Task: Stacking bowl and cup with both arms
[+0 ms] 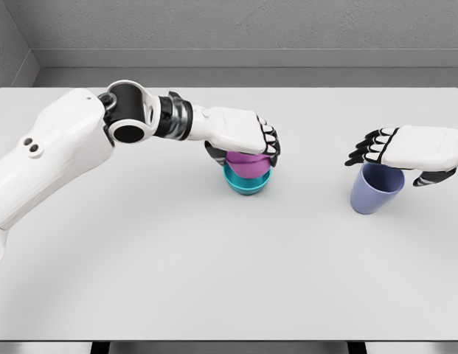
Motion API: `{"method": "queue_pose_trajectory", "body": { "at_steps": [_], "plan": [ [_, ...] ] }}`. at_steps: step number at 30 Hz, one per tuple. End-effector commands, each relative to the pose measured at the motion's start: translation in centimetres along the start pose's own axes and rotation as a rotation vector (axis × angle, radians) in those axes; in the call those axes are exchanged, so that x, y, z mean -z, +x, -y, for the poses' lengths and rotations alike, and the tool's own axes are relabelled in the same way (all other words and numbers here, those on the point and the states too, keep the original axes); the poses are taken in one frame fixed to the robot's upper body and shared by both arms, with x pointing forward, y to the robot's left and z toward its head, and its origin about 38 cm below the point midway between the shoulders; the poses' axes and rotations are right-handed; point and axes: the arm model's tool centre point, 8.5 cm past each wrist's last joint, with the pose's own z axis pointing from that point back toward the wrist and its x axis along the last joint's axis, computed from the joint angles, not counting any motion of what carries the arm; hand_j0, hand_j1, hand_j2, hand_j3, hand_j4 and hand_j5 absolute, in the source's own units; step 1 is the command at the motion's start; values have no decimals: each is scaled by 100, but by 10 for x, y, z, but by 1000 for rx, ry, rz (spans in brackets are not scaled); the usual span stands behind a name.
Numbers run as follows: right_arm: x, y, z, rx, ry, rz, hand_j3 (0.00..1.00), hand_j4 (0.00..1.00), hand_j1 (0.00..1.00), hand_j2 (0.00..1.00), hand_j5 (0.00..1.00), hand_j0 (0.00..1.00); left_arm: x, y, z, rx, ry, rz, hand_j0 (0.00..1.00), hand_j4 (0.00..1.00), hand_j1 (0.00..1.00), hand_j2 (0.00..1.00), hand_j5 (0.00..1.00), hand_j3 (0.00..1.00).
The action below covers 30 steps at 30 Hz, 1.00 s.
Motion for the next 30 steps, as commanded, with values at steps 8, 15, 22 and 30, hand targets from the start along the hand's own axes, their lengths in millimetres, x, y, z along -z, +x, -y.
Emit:
{"method": "queue_pose_trajectory", "body": {
  "at_steps": [8, 15, 22, 30],
  "plan": [
    [-1, 0, 0, 4, -1, -2, 100, 100, 100, 100, 100, 100, 0, -3, 2, 17, -18, -17, 71, 71, 71, 71, 71, 71],
    [-2, -1, 0, 3, 1, -4, 100, 100, 100, 100, 100, 100, 5, 2, 7, 19, -35, -3, 72, 72, 72, 72, 72, 72],
    [-1, 0, -1, 5, 2, -1, 100, 100, 100, 100, 100, 100, 5, 2, 7, 18, -35, -2, 88, 88, 88, 88, 88, 88],
    [-1, 0, -1, 6, 1, -1, 100, 100, 100, 100, 100, 100, 3, -7, 14, -20, -43, -22, 100, 100, 100, 100, 100, 100]
  ]
}}
